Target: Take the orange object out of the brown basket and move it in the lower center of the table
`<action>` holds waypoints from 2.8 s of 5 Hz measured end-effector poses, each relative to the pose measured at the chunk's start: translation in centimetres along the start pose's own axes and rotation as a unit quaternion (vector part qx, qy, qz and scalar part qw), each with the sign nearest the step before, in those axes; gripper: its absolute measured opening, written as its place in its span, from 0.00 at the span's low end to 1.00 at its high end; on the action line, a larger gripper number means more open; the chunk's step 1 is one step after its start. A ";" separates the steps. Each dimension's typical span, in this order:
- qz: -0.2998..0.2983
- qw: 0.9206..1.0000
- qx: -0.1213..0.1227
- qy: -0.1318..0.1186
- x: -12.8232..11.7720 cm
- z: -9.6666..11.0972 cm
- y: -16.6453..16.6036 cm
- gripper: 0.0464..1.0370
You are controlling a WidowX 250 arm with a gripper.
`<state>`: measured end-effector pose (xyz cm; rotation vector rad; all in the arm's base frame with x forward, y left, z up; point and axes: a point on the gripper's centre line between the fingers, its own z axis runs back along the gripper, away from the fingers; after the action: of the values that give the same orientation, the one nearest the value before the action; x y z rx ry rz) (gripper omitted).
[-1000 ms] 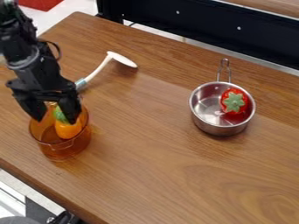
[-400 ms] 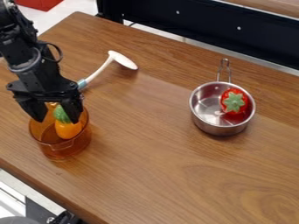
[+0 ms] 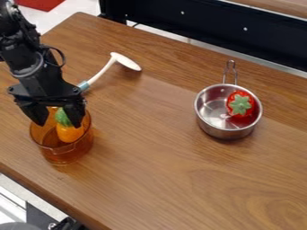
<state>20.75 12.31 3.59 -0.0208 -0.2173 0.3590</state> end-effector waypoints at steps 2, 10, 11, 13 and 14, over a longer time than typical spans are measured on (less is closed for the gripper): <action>0.013 1.000 0.008 -0.013 0.2 -1.1 -0.2 0.91; 0.005 0.999 -0.047 0.021 -1.6 6.2 -3.2 0.55; -0.027 0.997 -0.064 0.044 -3.6 5.6 -5.7 0.55; -0.056 0.997 -0.013 0.055 -7.5 0.6 -9.8 0.55; -0.074 0.997 -0.008 0.035 -8.1 -0.8 -11.1 0.55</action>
<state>17.40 -0.90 1.76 -0.0322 -0.1507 0.2094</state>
